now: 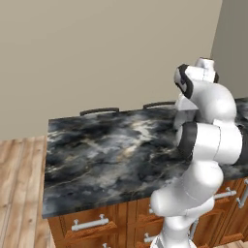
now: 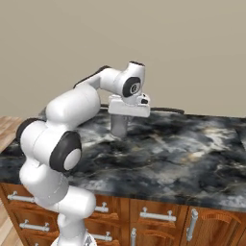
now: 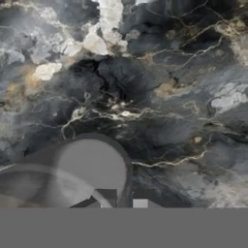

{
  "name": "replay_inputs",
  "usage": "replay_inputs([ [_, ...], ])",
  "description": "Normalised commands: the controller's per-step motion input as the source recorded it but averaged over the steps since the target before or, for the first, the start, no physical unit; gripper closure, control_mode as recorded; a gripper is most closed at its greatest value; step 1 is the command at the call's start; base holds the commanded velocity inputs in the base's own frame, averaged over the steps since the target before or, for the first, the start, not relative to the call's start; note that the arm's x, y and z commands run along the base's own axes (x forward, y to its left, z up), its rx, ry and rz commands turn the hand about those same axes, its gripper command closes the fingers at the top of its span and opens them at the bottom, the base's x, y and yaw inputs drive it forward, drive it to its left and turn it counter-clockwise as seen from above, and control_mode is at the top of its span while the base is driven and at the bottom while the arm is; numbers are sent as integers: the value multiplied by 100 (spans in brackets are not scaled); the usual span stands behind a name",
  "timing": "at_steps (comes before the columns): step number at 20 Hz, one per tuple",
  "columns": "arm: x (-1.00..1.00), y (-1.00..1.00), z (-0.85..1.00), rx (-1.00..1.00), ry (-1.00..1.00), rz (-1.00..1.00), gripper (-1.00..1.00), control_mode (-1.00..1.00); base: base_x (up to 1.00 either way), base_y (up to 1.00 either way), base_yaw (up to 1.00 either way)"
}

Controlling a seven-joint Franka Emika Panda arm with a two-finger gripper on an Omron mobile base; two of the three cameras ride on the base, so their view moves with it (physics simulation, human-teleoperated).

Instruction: Pick the cup and glass cup and place them in the sink. Then turn on the water.

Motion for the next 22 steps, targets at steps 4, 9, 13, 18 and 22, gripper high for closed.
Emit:
replay_inputs([
  [4, -98, 0, 72, 4, 0, 0, 100, -100, 0, 0, 0],
  [9, -100, 0, 65, 0, 0, 0, 100, -100, 0, 0, 0],
  [13, -100, 0, 67, 0, 0, 0, 100, -100, 0, 0, 0],
  [18, -97, 0, 55, 0, -1, 0, 100, -100, 0, 0, 0],
  [22, -72, 0, 22, 0, 0, -3, 100, -100, 0, 0, 0],
])
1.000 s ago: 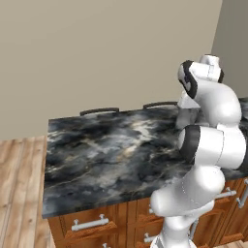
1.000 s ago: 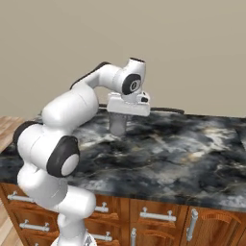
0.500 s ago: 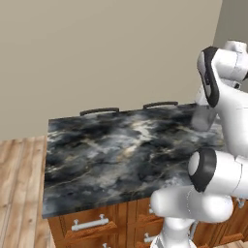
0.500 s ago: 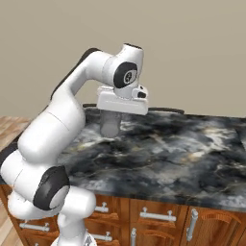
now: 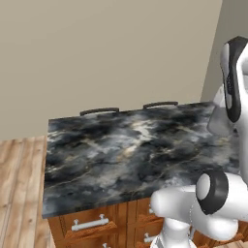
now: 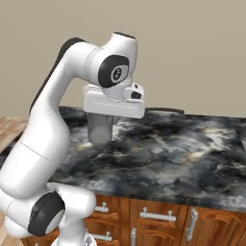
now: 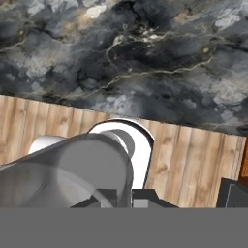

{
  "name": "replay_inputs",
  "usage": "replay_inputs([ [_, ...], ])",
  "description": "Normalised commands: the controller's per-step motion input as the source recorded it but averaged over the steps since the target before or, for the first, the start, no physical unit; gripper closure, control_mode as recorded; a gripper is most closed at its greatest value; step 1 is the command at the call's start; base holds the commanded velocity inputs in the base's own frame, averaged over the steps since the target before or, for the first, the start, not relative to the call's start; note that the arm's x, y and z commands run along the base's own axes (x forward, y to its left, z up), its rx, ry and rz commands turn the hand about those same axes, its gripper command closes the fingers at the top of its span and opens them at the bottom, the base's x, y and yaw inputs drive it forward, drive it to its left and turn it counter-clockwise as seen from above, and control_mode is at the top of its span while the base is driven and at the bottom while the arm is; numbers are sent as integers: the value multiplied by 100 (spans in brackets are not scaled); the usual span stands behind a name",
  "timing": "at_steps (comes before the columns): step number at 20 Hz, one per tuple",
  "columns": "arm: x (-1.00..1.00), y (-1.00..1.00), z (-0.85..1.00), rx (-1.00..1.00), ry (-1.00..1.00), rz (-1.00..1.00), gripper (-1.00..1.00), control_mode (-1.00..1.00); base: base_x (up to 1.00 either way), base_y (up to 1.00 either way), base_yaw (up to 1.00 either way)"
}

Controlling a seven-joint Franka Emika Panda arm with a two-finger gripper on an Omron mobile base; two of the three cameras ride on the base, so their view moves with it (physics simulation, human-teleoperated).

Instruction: Pick the cup and glass cup and place them in the sink. Then turn on the water.

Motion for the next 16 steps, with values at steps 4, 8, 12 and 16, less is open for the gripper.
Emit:
replay_inputs([
  [4, -21, 20, 0, -3, 0, -5, 100, -100, 0, 0, 0],
  [8, 0, 30, 0, -6, 0, -3, 100, -100, 0, 0, 0],
  [12, 0, 0, 0, 0, 0, 0, 100, -100, 0, 0, 0],
  [16, 0, 0, 0, 0, 0, 0, 100, 100, -39, 0, 0],
])
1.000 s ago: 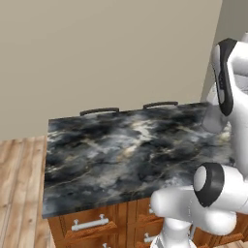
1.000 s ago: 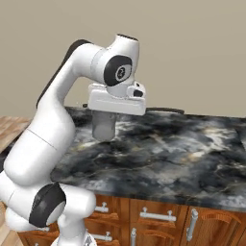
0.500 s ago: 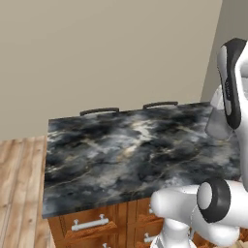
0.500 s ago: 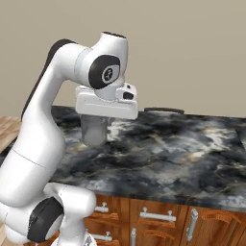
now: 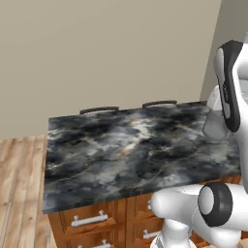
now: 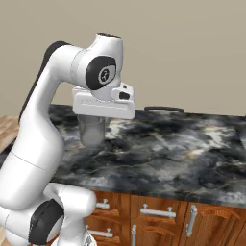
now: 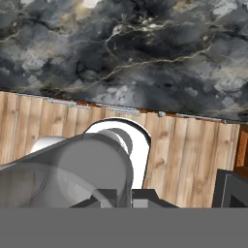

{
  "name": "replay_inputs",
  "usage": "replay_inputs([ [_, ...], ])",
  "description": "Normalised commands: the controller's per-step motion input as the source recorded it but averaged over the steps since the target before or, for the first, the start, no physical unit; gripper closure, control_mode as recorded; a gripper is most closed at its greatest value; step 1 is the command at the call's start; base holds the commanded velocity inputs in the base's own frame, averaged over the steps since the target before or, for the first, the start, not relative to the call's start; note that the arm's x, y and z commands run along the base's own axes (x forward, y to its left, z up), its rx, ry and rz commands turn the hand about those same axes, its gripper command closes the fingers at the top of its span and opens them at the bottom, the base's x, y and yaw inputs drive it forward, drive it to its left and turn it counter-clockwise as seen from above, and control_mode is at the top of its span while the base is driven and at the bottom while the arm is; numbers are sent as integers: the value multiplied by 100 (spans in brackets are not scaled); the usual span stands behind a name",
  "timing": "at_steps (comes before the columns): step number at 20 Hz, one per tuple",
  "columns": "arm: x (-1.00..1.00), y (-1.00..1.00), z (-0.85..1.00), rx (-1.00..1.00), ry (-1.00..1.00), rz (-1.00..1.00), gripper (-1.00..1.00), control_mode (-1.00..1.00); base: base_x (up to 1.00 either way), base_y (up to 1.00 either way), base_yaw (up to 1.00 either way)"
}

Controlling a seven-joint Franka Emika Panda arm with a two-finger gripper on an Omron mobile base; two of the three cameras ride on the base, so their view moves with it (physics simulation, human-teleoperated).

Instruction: Pick the cup and glass cup and place them in the sink. Then turn on the water.

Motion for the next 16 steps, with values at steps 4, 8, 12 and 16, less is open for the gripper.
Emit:
replay_inputs([
  [4, 0, 0, 0, 0, 0, 0, 100, 100, -100, -5, -8],
  [8, 0, 0, 0, 0, 0, 0, 100, 100, -100, -7, -30],
  [12, 0, 0, 0, 0, 0, 0, 100, 100, -89, -7, -54],
  [16, 0, 0, 0, 0, 0, 0, 100, 100, -25, -6, -77],
])
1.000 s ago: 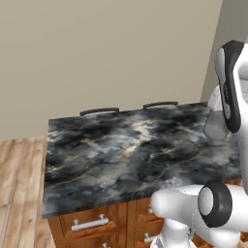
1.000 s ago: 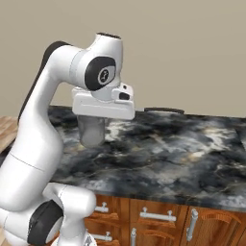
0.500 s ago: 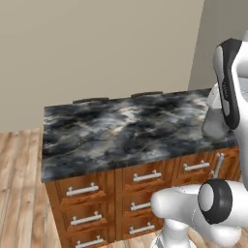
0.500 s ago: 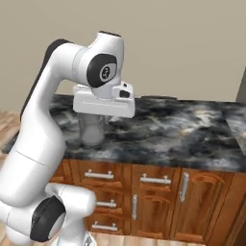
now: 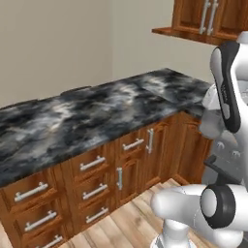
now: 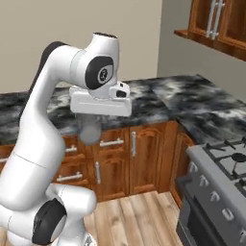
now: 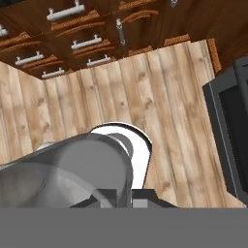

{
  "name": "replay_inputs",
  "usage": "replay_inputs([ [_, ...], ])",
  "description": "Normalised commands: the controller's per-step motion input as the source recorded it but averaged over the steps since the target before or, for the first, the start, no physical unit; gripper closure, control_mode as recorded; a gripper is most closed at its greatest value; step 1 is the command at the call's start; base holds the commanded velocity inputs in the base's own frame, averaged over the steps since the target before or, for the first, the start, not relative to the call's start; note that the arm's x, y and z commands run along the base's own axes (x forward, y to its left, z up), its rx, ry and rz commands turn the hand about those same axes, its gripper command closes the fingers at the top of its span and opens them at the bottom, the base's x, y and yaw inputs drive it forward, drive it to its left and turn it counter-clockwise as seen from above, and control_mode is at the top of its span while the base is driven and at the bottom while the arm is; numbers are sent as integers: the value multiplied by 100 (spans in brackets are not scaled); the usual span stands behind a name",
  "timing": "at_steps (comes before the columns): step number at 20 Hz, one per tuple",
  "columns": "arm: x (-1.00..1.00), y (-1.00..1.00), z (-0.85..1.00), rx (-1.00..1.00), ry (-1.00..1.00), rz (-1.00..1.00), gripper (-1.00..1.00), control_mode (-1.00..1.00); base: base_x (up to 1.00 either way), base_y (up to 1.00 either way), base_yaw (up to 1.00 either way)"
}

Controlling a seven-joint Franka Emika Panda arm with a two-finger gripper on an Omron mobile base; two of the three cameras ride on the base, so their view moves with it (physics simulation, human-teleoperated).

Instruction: Pick the cup and glass cup and place them in the sink. Then turn on the water.

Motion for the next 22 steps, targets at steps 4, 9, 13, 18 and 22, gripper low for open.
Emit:
replay_inputs([
  [4, 0, 0, 0, 0, 0, 0, 100, 100, 0, -31, -82],
  [9, 0, 0, 0, 0, 0, 0, 100, 100, 0, -21, -74],
  [13, 0, 0, 0, 0, 0, 0, 100, 100, -6, -7, -66],
  [18, 0, 0, 0, 0, 0, 0, 100, 100, -50, -25, -65],
  [22, 0, 0, 0, 0, 0, 0, 100, 100, -36, -26, -68],
])
